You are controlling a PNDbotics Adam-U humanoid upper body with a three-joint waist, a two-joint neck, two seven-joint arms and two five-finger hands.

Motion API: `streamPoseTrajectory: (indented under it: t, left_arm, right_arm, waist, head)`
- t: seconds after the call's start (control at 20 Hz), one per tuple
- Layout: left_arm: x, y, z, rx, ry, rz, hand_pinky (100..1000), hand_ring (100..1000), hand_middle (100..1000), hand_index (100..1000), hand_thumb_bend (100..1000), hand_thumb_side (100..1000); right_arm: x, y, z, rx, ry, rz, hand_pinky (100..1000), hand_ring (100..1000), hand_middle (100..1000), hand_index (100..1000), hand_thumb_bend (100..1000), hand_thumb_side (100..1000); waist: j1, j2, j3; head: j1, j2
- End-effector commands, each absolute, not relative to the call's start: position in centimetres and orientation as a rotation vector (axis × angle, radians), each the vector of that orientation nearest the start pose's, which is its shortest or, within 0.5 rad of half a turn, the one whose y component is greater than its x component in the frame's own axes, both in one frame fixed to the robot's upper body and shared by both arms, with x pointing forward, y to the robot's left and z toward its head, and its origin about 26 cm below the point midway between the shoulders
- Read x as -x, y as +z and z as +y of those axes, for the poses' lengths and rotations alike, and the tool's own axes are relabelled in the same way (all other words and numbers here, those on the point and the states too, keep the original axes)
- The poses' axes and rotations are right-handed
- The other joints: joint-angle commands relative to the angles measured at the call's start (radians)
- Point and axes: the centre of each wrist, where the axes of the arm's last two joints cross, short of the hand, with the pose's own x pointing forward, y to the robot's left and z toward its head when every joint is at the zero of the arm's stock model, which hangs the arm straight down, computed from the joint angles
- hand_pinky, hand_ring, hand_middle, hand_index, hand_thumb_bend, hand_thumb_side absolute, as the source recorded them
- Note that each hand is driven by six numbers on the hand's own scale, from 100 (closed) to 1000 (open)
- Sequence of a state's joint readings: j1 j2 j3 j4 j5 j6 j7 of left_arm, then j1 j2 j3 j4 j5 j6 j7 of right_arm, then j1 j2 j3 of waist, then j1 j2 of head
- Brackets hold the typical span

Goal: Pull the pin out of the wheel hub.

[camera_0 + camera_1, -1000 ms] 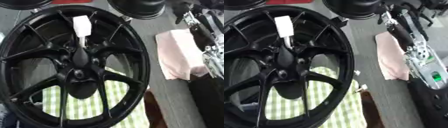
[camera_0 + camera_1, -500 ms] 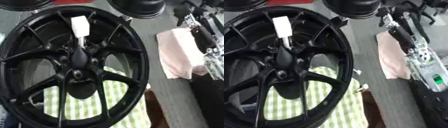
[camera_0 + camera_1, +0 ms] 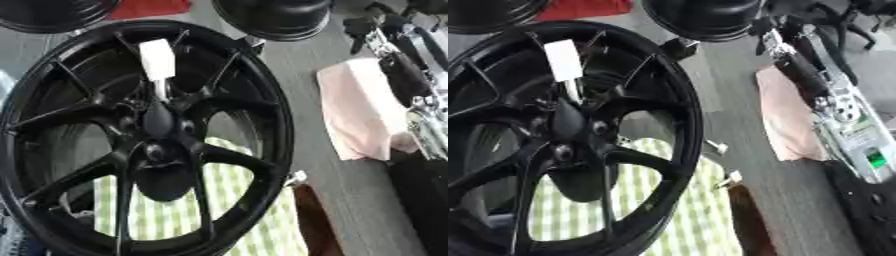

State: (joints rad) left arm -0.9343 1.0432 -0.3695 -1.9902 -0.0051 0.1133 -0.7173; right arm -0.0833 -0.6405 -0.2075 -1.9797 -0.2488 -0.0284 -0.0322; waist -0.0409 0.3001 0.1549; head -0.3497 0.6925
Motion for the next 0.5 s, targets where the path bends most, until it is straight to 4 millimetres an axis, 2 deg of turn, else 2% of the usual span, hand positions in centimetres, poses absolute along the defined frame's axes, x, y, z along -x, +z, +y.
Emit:
streamPoseTrajectory:
  t: [0.05, 0.35, 0.5]
  left_arm:
    - [-27.8, 38.8, 21.3, -0.507, -1.952, -1.669, 815, 683, 660, 780, 417, 619]
    - [-27.4, 39.7, 18.3, -0.53, -1.851, -1.679, 826, 683, 662, 782, 409, 627]
    - [-28.0, 40.0, 17.3, -0.527, -1.775, -1.686, 833, 688, 668, 787, 415, 636]
  right_arm:
    - [-26.6, 21.8, -36.8, 0.377, 0.386, -2.146, 934, 891, 375, 608, 100, 615]
    - [-26.9, 22.3, -36.5, 0.357, 0.392, -2.163, 935, 891, 376, 609, 100, 615]
    - [-27.2, 22.9, -36.2, 0.338, 0.398, -2.184, 935, 891, 377, 608, 100, 614]
  waist:
    - [0.005, -0.017, -0.01]
    - [0.01, 0.001, -0.042]
    - [0.014, 0.009, -0.06]
  head:
    - [0.005, -0.021]
    - [0.021, -0.041]
    - [0.036, -0.049]
